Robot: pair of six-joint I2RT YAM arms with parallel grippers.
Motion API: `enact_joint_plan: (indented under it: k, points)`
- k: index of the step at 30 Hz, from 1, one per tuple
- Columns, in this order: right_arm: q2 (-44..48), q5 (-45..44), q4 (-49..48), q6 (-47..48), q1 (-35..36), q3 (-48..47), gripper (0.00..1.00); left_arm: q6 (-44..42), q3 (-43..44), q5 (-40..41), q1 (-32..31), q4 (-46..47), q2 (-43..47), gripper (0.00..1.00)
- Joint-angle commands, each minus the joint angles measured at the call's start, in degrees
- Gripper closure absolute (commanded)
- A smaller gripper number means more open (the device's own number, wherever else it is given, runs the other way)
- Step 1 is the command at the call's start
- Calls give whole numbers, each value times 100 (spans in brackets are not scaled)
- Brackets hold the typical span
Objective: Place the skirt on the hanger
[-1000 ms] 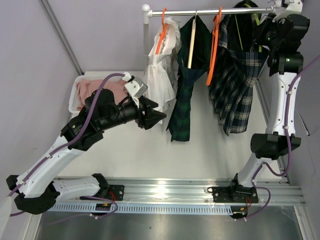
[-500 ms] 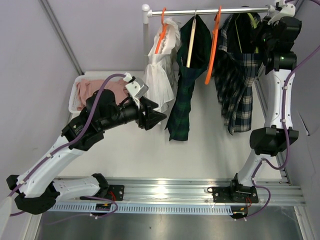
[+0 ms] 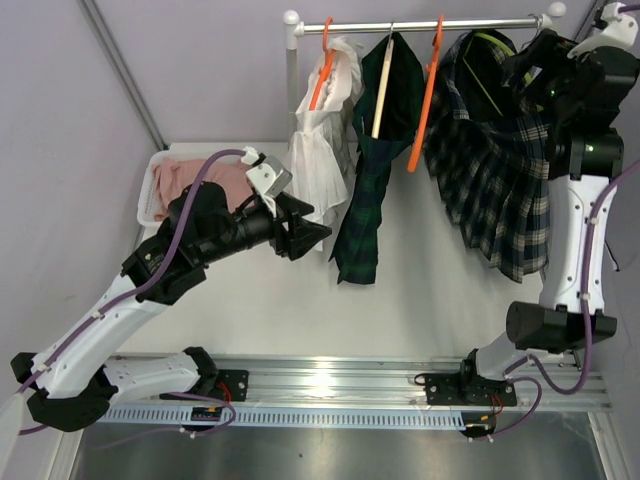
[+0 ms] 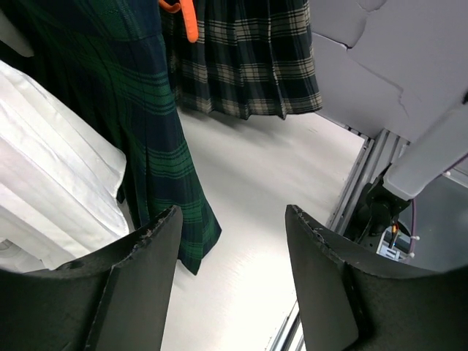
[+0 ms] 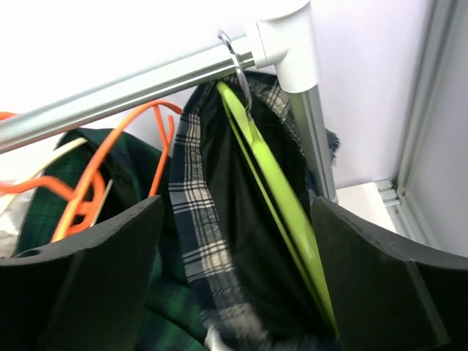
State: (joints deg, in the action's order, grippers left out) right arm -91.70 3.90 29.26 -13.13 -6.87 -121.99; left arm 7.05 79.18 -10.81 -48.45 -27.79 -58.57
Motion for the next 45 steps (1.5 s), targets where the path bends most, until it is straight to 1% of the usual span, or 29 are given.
enact_joint_plan:
  k: [1, 4, 8, 9, 11, 12, 13, 14, 15, 17, 18, 19, 20, 21, 22, 23, 25, 26, 27, 28, 29, 30, 31, 32, 33, 35, 36, 40, 45]
  points:
    - [590, -223, 272, -295, -25, 184, 1, 139, 89, 140, 37, 248, 73, 36]
    - [1090, -188, 440, -444, -25, 753, 1, 139, 98, 307, 37, 230, 100, 35]
    - [1926, -136, 519, -612, -25, 1492, 1, 200, 63, 1009, 46, 222, 179, 31]
    - [2058, -109, 624, -664, -25, 1590, 0, 218, 71, 1393, 72, 143, 170, 31]
    - [2470, 180, 827, -779, -25, 2045, 1, 244, 124, 1659, 142, 90, 144, 29]
    - [2612, 259, 923, -814, -25, 2222, 1, 279, 150, 2018, 282, 29, 100, 29]
    - [2901, 365, 933, -901, -25, 2433, 1, 384, 168, 2152, 422, -24, 65, 30]
    - [3051, 531, 915, -989, -16, 2678, 1, 489, 168, 2249, 580, -68, 30, 31]
    - [3192, 733, 811, -1112, -7, 3186, 1, 612, 133, 2345, 1017, -103, -5, 32]
    - [3525, 971, 819, -1218, 159, 3602, 1, 990, -146, 2355, 1555, -51, -6, 32]
    - [3623, 981, 792, -1236, 264, 3952, 1, 1105, -244, 2355, 2088, 10, 12, 32]
    - [3702, 929, 801, -1245, 518, 4086, 1, 1349, -341, 2373, 2363, 167, 3, 31]
    - [3782, 850, 818, -1254, 651, 4209, 1, 1482, -681, 2416, 2827, 273, -23, 30]
    - [3895, 814, 784, -1271, 809, 4332, 1, 1579, -780, 2443, 3041, 361, -84, 23]
    - [3923, 788, 792, -1263, 1002, 4499, 1, 1676, -859, 2461, 3252, 423, -181, 20]
    - [3940, 744, 810, -1263, 1343, 4552, 1, 1773, -982, 2600, 3419, 572, -443, 19]
    - [3993, 481, 862, -1289, 1696, 4640, 1, 1826, -1114, 2881, 3815, 695, -804, 19]
    - [4019, 393, 871, -1289, 1872, 4737, 1, 1879, -1115, 2935, 3973, 792, -1232, 19]
    - [4089, 270, 889, -1306, 2170, 4781, 1, 2018, -1037, 2935, 4323, 845, -1480, 20]
    - [4116, 226, 906, -1307, 2295, 4816, 1, 2063, -931, 2866, 4517, 889, -1717, 20]
    - [4142, 182, 924, -1307, 2391, 4878, 1, 2098, -843, 2752, 4667, 924, -1972, 20]
    - [4186, 138, 968, -1307, 2540, 4930, 1, 2125, -747, 2716, 4825, 855, -2488, 20]
    - [4256, 120, 968, -1324, 2594, 4966, 0, 2134, -380, 2724, 5027, 802, -2745, 20]
    - [4274, 120, 977, -1333, 2629, 5044, 1, 2090, -246, 2716, 5116, 767, -3000, 19]
    - [4301, 120, 1003, -1333, 2673, 5080, 1, 2073, 25, 2768, 5134, 618, -3499, 19]
    - [4345, 128, 1012, -1333, 2700, 5133, 1, 1994, 404, 2821, 5161, 442, -3959, 18]
    - [4354, 120, 1047, -1324, 2709, 5168, 1, 1993, 623, 2899, 5178, 354, -4378, 17]
    - [4371, 102, 1073, -1236, 2718, 5212, 1, 2159, 1125, 2821, 5240, 91, -5223, 15]
    - [4310, 155, 1100, -1166, 2726, 5221, 1, 2292, 1302, 2602, 5231, 63, -5753, 19]
